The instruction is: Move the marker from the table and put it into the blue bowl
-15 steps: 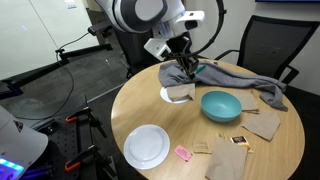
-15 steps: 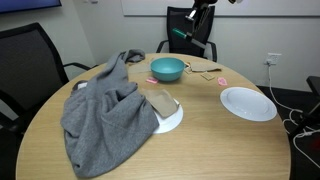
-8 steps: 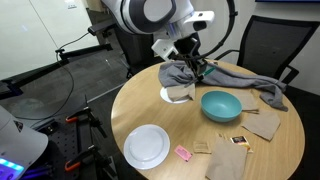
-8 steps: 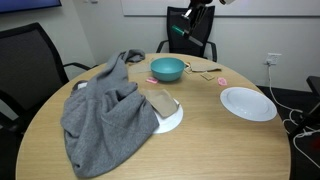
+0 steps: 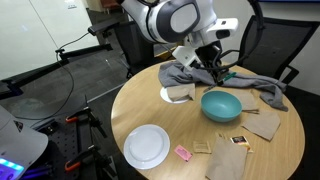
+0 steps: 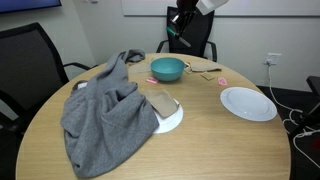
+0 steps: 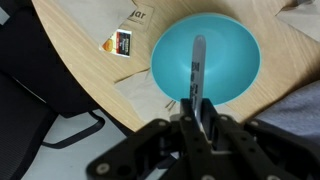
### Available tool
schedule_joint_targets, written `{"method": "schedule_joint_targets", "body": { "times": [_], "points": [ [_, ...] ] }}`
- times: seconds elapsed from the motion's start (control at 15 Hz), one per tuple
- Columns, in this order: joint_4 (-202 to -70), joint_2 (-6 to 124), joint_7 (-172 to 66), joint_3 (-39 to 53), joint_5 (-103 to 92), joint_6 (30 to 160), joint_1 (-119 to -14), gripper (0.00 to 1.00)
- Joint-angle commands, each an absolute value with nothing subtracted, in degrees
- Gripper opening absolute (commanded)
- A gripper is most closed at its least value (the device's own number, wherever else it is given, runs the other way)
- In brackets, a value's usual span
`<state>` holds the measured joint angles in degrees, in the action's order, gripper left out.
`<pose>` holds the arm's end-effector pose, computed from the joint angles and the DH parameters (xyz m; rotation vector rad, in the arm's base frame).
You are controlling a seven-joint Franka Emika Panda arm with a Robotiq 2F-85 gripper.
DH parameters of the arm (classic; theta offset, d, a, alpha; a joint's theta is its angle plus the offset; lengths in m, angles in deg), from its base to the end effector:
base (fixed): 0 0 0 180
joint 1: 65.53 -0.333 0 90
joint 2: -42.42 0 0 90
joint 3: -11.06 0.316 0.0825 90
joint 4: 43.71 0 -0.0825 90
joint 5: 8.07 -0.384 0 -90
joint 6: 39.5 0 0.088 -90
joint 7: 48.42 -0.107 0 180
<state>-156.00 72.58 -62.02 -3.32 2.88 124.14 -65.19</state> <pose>0.6344 -0.1446 0.2503 2.8579 -0.3791 0.5450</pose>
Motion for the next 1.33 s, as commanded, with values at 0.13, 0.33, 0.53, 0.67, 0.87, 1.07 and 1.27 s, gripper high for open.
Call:
{"method": "schedule_joint_targets", "body": {
  "times": [0.13, 0.33, 0.53, 0.67, 0.87, 1.07, 1.27],
  "points": [
    [-149.88, 80.13, -59.77, -1.53, -1.19, 129.75, -62.86, 0.04],
    [-148.50, 82.98, -58.71, -1.39, -2.34, 131.77, -62.78, 0.04],
    [-147.16, 85.14, -58.57, -1.28, -2.78, 132.20, -63.01, 0.04],
    [-146.47, 86.21, -58.55, -1.21, -2.77, 132.17, -63.20, 0.04],
    [-145.56, 87.61, -58.93, -1.56, -2.75, 131.89, -63.70, 0.04],
    [-144.87, 88.65, -59.29, -2.14, -2.67, 131.55, -64.24, 0.47],
    [-144.77, 88.85, -59.50, -2.42, -2.72, 131.51, -64.41, 0.69]
  ]
}}
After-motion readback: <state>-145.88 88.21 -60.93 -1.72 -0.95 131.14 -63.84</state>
